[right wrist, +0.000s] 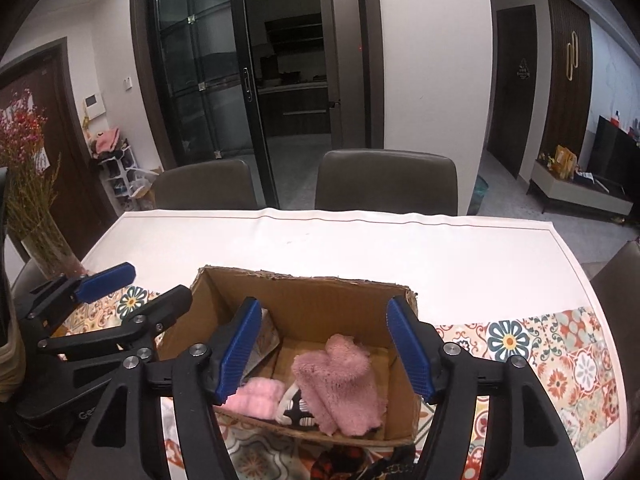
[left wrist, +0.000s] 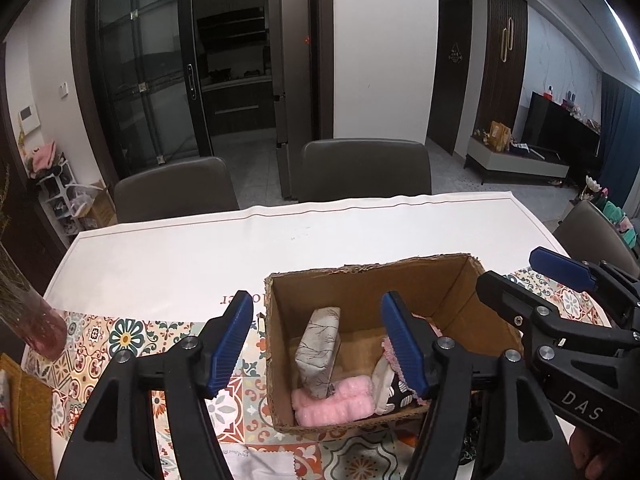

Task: Organize soft objects
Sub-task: 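Move both tools back from the box toward the white cloth and scarf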

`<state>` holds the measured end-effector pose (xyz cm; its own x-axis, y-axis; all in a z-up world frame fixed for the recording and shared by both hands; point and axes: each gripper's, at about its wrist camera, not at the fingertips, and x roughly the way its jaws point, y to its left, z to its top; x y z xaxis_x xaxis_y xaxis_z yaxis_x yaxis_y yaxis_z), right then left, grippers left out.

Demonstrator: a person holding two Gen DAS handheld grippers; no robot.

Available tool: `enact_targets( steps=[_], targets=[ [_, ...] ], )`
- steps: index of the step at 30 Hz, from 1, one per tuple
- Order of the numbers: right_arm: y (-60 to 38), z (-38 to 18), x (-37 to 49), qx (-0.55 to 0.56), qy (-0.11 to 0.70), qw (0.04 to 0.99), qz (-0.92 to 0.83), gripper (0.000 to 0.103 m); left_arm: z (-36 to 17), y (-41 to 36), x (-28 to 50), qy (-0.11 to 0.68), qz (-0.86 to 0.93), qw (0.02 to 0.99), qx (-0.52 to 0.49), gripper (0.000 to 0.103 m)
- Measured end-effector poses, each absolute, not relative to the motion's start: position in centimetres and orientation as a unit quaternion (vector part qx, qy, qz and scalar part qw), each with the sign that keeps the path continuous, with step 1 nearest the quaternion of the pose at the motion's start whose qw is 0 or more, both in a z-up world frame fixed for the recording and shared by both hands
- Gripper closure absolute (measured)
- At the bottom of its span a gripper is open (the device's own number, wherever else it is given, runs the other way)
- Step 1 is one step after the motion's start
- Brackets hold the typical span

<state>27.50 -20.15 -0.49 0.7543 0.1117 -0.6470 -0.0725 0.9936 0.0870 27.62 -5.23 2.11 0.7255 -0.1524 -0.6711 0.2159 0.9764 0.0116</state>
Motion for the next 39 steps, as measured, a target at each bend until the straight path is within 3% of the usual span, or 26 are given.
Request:
enact_targets(
  steps=[9, 12, 29, 39],
  targets=[
    [-20.6, 2.7, 24.6, 0.018, 0.32, 0.947, 0.036, 0.036, 5.2, -4.9, 24.5, 0.327, -0.098, 0.939, 0.042, 0.027],
    [-20.8, 3.8, 23.3, 0.015, 0.31, 0.95, 0.03, 0.032, 6.0, -4.8, 23.4, 0.319, -0.099, 0.942, 0.041, 0.024],
    [-21.0, 7.8, 16.9, 0.016, 0.273, 0.961, 0.025, 0.03, 9.2, -4.1, 17.8, 0.287, -0.086, 0.952, 0.052, 0.017],
    [-21.1, 8.2, 14.2, 0.025, 0.263, 0.964, 0.018, 0.023, 9.7, -3.4, 15.1, 0.278, -0.073, 0.956, 0.06, 0.013]
  ],
)
